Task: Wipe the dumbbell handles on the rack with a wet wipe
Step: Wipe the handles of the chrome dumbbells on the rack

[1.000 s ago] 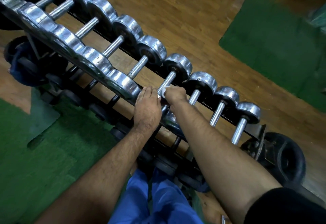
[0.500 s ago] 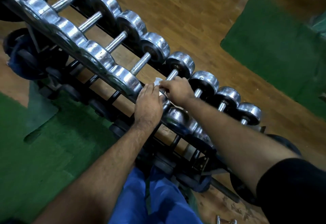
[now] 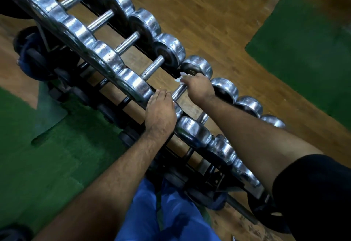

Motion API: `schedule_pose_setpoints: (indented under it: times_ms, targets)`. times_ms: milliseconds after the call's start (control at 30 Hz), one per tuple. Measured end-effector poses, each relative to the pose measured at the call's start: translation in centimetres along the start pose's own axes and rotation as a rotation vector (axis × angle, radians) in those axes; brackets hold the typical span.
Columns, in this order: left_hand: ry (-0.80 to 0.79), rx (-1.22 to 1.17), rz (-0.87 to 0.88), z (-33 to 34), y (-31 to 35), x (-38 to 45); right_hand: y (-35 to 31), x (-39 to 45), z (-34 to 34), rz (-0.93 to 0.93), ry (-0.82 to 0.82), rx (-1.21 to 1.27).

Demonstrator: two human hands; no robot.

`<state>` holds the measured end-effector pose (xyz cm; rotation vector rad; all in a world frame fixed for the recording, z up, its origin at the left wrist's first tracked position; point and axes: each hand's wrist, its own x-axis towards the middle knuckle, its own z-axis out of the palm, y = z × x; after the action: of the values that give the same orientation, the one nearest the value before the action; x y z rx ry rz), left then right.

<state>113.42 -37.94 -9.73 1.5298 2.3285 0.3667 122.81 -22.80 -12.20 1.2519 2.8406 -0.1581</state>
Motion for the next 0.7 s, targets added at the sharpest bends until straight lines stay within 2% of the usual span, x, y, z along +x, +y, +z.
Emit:
schedule_pose_setpoints:
  times_ms: [133,267,300,367,433,500,567,700]
  targets:
    - [-0.022,0.072,0.001,0.0,0.6,0.6,-1.2,-1.0,0.5,-0.19,0.023,-0.047]
    - [-0.023,0.092,0.001,0.2,1.1,0.5,1.2,-0.7,0.1,0.027,0.066,-0.041]
    - [-0.036,0.095,-0.003,0.1,1.3,0.4,0.7,-0.6,0.1,0.008,0.048,-0.034]
    - [-0.035,0.093,-0.008,0.2,1.5,0.4,-1.4,-1.6,0.4,-0.172,-0.035,0.045]
    - [-0.039,0.092,-0.023,0.1,1.4,0.5,-2.0,-3.2,0.7,-0.261,-0.046,0.183]
    - [-0.035,0.108,-0.025,0.2,1.1,0.4,-0.3,-4.3,0.8,-0.224,-0.037,0.228]
    - [-0.021,0.115,-0.013,0.3,1.3,0.0,1.6,-5.1,0.7,-0.145,-0.096,0.252]
    - [0.032,0.064,0.025,0.3,2.4,-1.2,3.4,-8.0,-0.2,0.129,-0.07,0.557]
